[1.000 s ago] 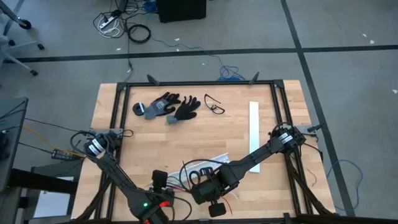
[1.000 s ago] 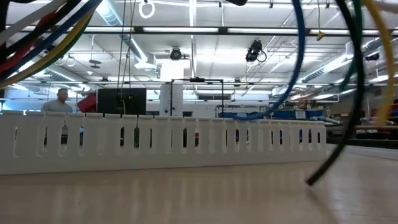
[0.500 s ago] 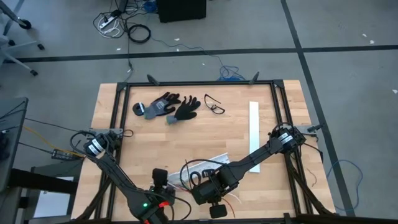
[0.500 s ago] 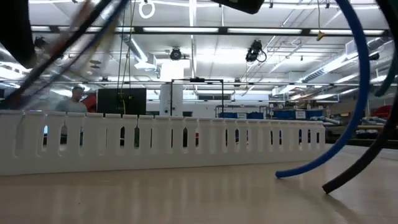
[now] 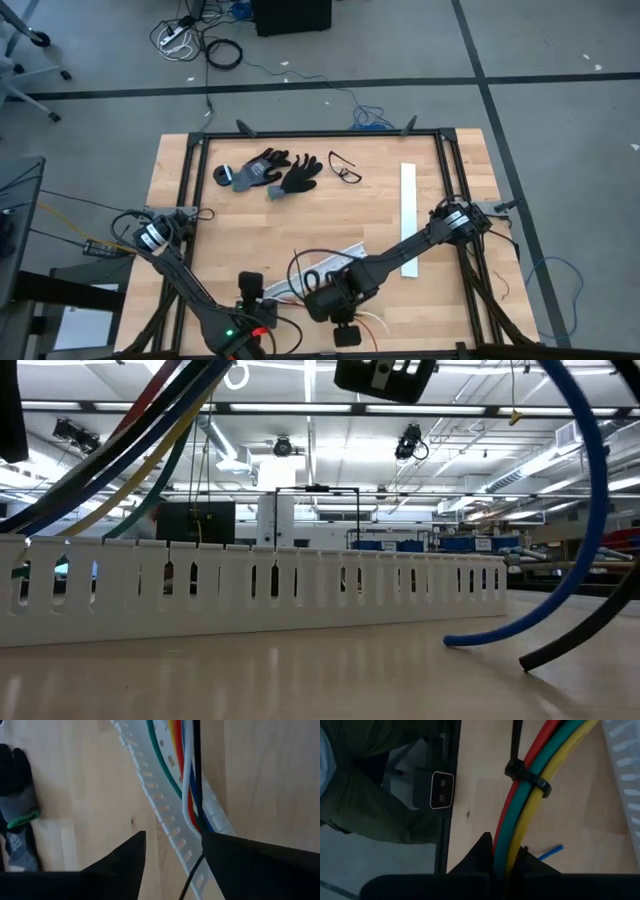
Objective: Ziptie cables
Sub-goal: Put the ziptied cables in a white cable duct
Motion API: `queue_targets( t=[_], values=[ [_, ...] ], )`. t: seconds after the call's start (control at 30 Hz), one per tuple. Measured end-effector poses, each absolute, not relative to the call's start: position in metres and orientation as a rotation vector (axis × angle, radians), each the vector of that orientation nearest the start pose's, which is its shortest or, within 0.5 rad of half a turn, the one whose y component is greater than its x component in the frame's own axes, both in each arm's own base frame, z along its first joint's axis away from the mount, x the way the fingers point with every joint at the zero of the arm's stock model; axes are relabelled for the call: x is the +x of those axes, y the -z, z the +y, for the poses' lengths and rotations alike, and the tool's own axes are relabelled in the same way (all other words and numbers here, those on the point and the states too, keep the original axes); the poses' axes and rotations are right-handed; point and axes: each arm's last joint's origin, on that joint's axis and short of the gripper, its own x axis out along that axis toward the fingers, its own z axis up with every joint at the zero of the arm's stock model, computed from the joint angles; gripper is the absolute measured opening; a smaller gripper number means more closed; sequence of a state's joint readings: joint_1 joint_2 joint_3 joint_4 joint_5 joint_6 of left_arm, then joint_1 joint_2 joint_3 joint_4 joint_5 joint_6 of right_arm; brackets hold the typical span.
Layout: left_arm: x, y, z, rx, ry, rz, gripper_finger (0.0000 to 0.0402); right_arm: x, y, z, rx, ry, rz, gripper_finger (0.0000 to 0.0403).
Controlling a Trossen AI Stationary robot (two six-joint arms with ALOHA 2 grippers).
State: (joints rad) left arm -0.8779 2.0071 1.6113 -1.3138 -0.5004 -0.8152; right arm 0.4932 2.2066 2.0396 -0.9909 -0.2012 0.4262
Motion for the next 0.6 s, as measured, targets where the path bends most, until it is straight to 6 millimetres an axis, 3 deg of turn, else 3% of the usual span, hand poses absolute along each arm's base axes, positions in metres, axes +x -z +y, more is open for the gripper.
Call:
queue_targets(
  t=[0.6],
  values=[
    [0.219,-0.217,-0.286,0.427,-0.352,1.179,0.0188,0.431,-0.243,0.145,0.401,-0.297,1.42,0.0008]
  ],
)
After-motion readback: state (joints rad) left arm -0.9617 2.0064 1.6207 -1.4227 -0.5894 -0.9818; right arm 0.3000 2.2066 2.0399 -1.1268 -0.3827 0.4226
